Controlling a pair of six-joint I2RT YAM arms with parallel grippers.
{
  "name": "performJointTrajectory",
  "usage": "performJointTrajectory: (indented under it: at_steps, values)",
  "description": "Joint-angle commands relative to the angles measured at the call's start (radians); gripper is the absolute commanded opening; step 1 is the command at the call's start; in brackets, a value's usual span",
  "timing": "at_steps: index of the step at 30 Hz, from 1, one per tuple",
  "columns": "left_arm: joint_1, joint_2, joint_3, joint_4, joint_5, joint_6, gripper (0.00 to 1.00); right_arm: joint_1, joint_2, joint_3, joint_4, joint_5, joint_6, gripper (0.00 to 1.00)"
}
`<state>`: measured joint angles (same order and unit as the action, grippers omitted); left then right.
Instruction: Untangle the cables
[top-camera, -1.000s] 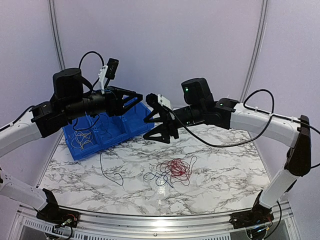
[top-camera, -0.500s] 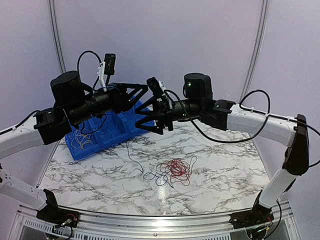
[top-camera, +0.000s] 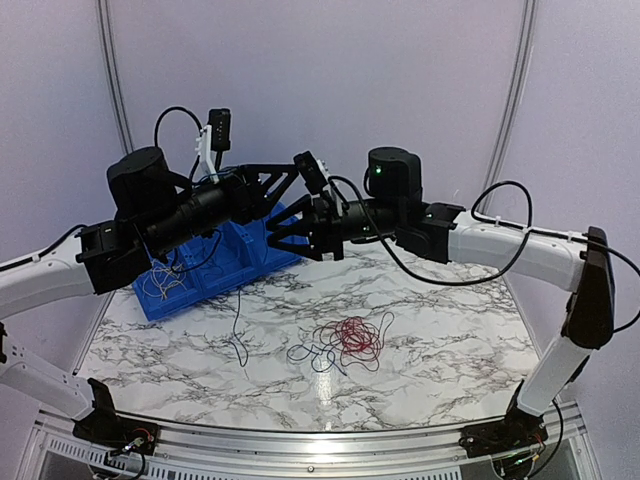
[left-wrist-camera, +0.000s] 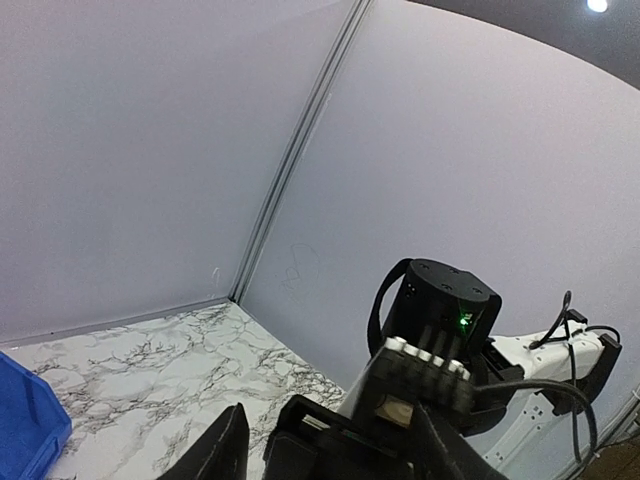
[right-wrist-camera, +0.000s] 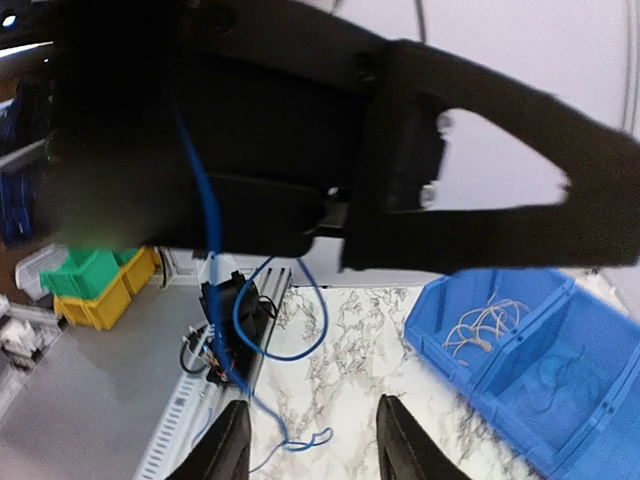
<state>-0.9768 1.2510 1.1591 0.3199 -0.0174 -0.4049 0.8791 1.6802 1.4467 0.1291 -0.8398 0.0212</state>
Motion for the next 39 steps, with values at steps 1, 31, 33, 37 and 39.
performJointTrajectory:
  at_steps: [1, 31, 33, 37, 39]
  values:
    - [-0.008, -0.014, -0.014, 0.071, -0.049, 0.003, 0.57, 0.009, -0.035, -0.043, 0.055, -0.155, 0.005, 0.54]
    - [-0.057, 0.037, 0.016, 0.152, -0.061, -0.06, 0.56, 0.041, 0.025, 0.007, -0.024, -0.034, -0.031, 0.68]
    - [-0.06, 0.039, 0.018, 0.151, -0.063, -0.054, 0.56, 0.049, 0.027, 0.001, -0.01, -0.059, -0.026, 0.6]
    - [-0.062, 0.03, 0.013, 0.151, -0.08, -0.033, 0.56, 0.047, 0.018, -0.013, 0.012, -0.042, 0.007, 0.02]
    - [-0.062, 0.012, -0.009, 0.151, -0.103, -0.007, 0.57, 0.026, -0.004, -0.029, 0.013, -0.031, 0.007, 0.0]
